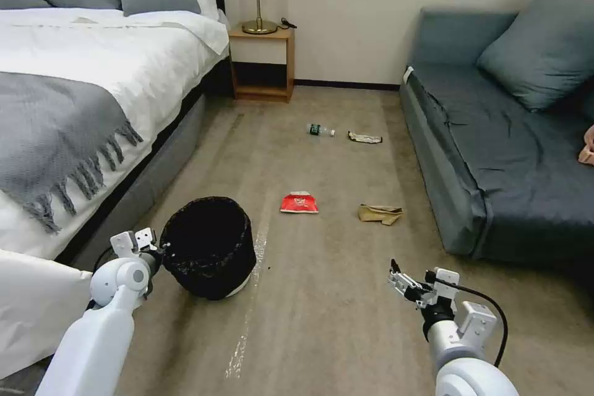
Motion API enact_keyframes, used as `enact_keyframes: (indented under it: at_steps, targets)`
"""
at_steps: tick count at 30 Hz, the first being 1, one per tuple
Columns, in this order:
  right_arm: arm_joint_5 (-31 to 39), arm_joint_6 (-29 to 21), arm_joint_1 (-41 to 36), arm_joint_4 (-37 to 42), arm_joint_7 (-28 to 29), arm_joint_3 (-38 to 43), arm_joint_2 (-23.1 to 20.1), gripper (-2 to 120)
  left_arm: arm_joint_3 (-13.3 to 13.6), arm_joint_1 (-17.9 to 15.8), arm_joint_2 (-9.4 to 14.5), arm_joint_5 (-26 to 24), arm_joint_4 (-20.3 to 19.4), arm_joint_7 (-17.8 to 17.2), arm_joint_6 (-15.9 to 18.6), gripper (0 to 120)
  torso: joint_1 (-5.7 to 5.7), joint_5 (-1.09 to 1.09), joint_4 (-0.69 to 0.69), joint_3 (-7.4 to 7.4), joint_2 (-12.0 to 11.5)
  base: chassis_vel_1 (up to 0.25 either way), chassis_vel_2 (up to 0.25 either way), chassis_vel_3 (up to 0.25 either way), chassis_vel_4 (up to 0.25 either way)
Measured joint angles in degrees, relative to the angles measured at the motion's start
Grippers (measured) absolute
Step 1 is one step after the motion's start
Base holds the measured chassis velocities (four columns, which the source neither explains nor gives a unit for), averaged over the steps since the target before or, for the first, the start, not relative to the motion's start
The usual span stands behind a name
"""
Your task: Pick up the trash bin, then pick up the garbage on the floor and place it into the trash bin.
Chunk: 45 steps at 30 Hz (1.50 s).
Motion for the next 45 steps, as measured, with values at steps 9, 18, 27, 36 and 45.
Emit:
enact_keyframes:
  at_steps: [9,18,27,36,45]
  targets:
    - [-0.67,-0.14,0.45,-0.92,-0.02,-1.15,0.68,100,-2.09,3.1,1.13,9.97,-5.2,2.46,-2.46,3,0.0,0.08,0.03,-0.01,0.0,0.0,0.0,0.0,0.0]
    - [-0.25,-0.21,0.81,-1.58,-0.02,-1.95,0.96,100,-4.03,6.26,2.1,19.17,-12.54,2.72,-4.85,3,0.0,0.09,0.04,-0.02,0.0,0.0,0.0,0.0,0.0]
    - [1.2,-0.67,1.3,-1.64,0.37,-2.3,1.15,100,-5.61,10.58,2.44,26.45,-19.32,3.33,-7.2,3,0.0,0.09,0.03,-0.02,0.01,0.0,0.0,0.0,0.0]
    - [1.43,-0.79,1.32,-1.39,-1.56,-3.08,1.36,100,-6.83,13.34,2.08,37.09,-18.87,3.53,-12.87,3,0.0,0.08,0.03,-0.02,0.01,0.0,0.0,0.0,0.0]
    - [-0.99,0.44,0.57,-1.57,-4.81,-4.15,1.72,100,-7.28,15.32,1.7,39.35,-18.17,3.45,-15.23,3,0.0,0.08,0.03,-0.02,0.02,0.0,0.0,0.0,0.0]
